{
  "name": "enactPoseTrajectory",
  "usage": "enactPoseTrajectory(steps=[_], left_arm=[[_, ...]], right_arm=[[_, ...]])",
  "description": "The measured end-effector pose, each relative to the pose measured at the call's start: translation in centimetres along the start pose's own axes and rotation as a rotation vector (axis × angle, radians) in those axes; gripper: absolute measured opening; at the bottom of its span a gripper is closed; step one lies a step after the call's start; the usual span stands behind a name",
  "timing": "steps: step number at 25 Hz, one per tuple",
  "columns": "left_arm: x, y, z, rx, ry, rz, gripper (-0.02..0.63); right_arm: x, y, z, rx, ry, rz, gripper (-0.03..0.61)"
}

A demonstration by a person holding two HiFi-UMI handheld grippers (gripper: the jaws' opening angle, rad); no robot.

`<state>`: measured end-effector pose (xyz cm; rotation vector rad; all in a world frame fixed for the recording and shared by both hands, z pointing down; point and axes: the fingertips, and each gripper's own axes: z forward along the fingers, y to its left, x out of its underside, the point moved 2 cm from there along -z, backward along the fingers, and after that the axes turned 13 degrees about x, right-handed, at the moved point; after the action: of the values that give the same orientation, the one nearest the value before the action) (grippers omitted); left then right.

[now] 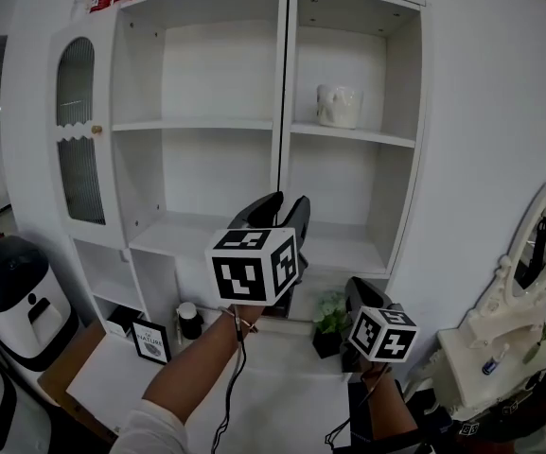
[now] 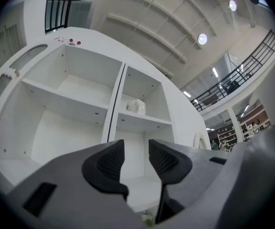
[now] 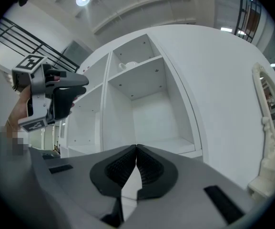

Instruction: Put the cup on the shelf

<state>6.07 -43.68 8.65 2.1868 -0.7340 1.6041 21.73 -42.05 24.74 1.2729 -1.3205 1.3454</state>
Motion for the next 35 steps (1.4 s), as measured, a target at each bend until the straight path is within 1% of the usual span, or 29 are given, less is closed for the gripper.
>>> enactPoseTrajectory(steps=[4,13,18,22,26,31,35], left_arm=[[3.0,-0.1,-1.8,-0.024,0.004,0.001,0.141],[8.2,-1.4,-6.4,-0.028,0.02,-0.052,0.101],[10.6,-1.6,-8.5,-0.092,0.043,-0.027,0.063],[13.0,-2.6,-9.8,-0.097,0.059,-0.045,0.043],[14.9,-3.4,-10.6,-0.093,0.076,-0.064,0.015],[17.2,-5.0,-10.5,-0.084,0.103,-0.071,0.008],[18.3,-6.5,-10.5,-0.07,0.103,-0.048,0.008]], right_arm=[[0.5,-0.3,-1.4,0.032,-0.003,0.012,0.023],[2.6,-0.4,-4.8,0.089,0.006,0.022,0.023],[4.1,0.4,-6.0,0.105,-0.003,0.057,0.023],[5.9,0.7,-7.2,0.118,0.021,0.067,0.023],[6.7,1.2,-8.2,0.123,0.025,0.059,0.023],[6.8,0.8,-9.5,0.135,0.007,0.035,0.023],[6.7,-0.1,-10.4,0.142,0.002,-0.012,0.023]])
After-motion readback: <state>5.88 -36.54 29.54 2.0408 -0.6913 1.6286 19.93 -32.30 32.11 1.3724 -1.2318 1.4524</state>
